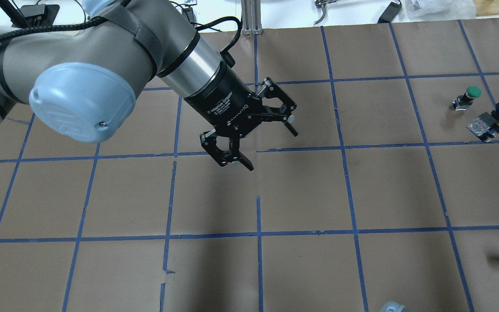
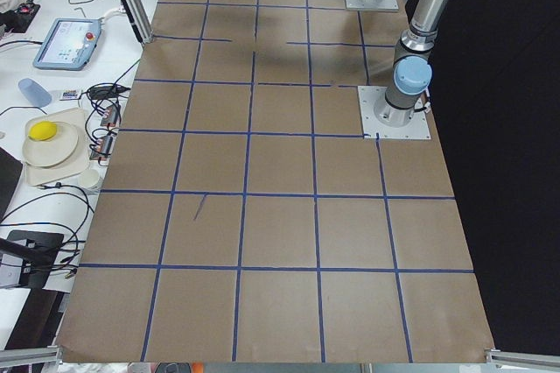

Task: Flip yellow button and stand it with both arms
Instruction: 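Open the left gripper and pull it back while the right gripper holds the button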

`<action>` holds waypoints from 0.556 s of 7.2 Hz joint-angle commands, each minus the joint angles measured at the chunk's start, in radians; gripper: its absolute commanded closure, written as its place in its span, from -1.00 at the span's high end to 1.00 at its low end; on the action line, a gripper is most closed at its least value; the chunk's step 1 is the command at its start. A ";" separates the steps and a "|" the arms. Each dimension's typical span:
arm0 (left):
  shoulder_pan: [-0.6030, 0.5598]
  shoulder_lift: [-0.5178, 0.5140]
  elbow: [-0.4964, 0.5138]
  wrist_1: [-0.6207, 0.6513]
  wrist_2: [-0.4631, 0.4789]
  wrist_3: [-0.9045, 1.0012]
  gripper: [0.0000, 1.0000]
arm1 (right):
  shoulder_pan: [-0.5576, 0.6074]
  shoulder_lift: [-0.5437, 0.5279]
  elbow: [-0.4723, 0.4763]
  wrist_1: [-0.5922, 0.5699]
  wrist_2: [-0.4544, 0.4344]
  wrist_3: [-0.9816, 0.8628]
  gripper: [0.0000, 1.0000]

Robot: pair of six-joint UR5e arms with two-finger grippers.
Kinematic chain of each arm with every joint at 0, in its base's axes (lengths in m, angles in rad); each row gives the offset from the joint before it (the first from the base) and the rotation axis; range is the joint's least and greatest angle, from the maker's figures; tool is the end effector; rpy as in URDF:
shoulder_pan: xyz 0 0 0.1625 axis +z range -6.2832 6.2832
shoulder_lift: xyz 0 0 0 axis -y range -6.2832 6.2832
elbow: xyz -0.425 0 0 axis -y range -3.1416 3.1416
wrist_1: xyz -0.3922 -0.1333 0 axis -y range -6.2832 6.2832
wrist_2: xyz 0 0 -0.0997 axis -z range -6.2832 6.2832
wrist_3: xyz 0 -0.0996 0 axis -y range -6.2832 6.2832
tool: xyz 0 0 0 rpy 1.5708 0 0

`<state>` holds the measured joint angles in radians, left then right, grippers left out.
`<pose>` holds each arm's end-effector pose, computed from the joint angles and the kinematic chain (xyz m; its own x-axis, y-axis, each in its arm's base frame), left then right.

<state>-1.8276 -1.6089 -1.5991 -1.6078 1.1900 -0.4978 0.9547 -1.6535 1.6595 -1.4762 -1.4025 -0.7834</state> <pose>-0.2910 -0.4376 0.4589 -0.9181 -0.2848 0.2755 -0.2114 0.9402 0.2672 -0.1356 -0.4510 0.4760 -0.9689 -0.1597 -0.1889 -0.1536 0.9870 -0.0465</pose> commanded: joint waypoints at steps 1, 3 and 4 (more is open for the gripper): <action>0.040 0.007 0.001 0.090 0.261 0.230 0.99 | -0.054 -0.017 0.116 -0.134 -0.039 -0.289 -0.69; 0.070 0.039 -0.012 0.189 0.273 0.292 0.99 | -0.132 -0.019 0.218 -0.307 -0.027 -0.507 -0.69; 0.077 0.073 -0.034 0.186 0.275 0.298 0.99 | -0.132 -0.019 0.255 -0.402 -0.035 -0.659 -0.69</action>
<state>-1.7623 -1.5714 -1.6127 -1.4364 1.4565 -0.2214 0.8405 -1.6708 1.8579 -1.7536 -1.4319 -1.2674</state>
